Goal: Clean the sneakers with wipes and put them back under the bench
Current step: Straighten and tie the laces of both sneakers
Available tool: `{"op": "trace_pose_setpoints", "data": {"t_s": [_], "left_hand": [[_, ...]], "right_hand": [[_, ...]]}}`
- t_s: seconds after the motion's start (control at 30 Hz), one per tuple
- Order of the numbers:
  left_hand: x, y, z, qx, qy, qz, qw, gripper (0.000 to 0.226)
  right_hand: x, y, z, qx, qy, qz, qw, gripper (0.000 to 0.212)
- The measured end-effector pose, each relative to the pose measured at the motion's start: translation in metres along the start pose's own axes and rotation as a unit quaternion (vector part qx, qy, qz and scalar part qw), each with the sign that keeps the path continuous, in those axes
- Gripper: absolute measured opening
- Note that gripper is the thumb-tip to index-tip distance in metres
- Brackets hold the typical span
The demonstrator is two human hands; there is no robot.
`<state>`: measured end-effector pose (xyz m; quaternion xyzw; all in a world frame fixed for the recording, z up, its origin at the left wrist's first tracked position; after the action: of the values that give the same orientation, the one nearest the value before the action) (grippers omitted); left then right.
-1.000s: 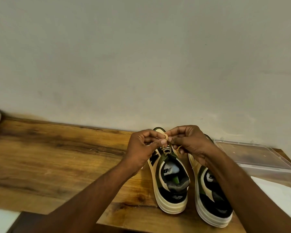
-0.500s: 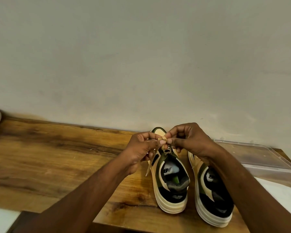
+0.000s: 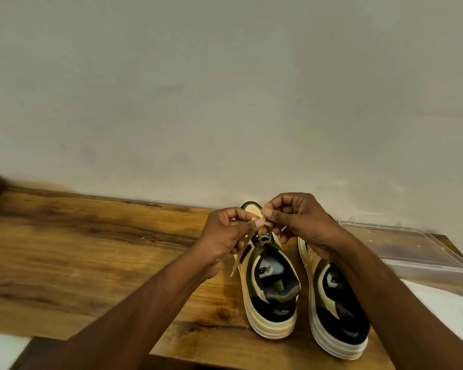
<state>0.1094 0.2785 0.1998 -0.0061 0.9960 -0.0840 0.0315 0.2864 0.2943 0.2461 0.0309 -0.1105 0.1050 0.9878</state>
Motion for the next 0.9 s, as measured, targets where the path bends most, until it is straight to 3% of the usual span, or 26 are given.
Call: {"op": "trace_pose_setpoints", "data": {"t_s": [0.23,0.37,0.5,0.7,0.9], "left_hand": [[-0.002,-0.001,-0.005,-0.022,-0.012,-0.017,1.000,0.027],[-0.004,-0.003,-0.008,-0.040,-0.024,-0.031,0.998,0.019],[-0.003,-0.005,-0.011,-0.041,-0.036,-0.047,0.997,0.014],[0.001,-0.006,-0.010,-0.037,-0.013,-0.064,0.997,0.016],[0.000,-0.004,-0.009,-0.036,0.012,-0.052,0.998,0.011]], "right_hand": [[-0.005,0.005,-0.002,0.023,-0.105,-0.085,0.991,0.001],[-0.007,0.005,-0.003,0.047,-0.175,-0.121,0.976,0.009],[-0.007,0.006,-0.002,0.057,-0.213,-0.094,0.971,0.006],[-0.006,0.003,0.005,0.034,-0.242,0.020,0.969,0.011],[-0.010,0.008,0.006,0.041,-0.335,0.036,0.941,0.011]]}}
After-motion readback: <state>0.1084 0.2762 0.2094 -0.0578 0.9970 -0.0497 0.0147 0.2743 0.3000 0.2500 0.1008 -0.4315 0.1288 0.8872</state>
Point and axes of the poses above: each hand's wrist, its own y-axis towards the middle knuckle, its own x-axis out of the back of the hand, z = x × y, the point moved 5 cm from there along y, towards the middle knuckle, and after that the axes turned 5 degrees about -z, right-handed, at the moved point
